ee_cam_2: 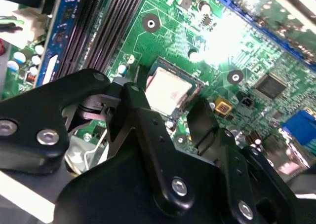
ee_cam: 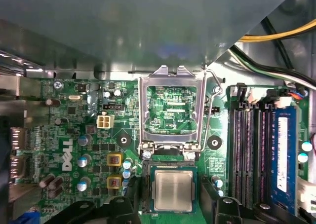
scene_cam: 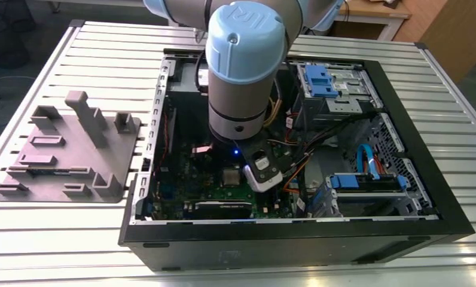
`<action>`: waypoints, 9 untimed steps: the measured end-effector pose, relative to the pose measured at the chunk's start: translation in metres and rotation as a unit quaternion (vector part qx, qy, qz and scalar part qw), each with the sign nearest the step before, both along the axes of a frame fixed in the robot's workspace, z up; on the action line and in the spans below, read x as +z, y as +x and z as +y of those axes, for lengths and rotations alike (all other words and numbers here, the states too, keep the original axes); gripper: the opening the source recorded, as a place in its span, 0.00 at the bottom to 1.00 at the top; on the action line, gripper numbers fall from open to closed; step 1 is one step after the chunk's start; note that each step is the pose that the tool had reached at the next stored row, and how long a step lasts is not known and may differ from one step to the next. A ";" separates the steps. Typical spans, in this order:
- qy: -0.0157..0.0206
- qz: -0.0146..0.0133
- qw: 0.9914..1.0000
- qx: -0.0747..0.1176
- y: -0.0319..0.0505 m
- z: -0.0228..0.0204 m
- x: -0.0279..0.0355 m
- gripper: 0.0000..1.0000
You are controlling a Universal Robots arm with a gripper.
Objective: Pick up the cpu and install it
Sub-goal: 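Place the cpu into insertion slot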
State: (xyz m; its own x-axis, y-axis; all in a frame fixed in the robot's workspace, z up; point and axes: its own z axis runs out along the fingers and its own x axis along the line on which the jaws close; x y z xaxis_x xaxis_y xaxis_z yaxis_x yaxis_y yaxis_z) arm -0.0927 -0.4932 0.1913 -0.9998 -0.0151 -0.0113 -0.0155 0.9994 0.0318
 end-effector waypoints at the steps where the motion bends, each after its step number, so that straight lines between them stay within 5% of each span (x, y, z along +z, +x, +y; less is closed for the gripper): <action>1: 0.000 0.000 1.000 0.000 0.0000 0.0000 0.0025 0.59; 9: 0.000 0.000 1.000 0.000 0.0014 0.0001 0.0035 0.59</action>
State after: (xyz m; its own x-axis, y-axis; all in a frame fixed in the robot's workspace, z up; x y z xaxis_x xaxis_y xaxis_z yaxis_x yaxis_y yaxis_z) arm -0.0913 -0.4931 0.1948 -0.9998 -0.0152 -0.0114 -0.0155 0.9994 0.0320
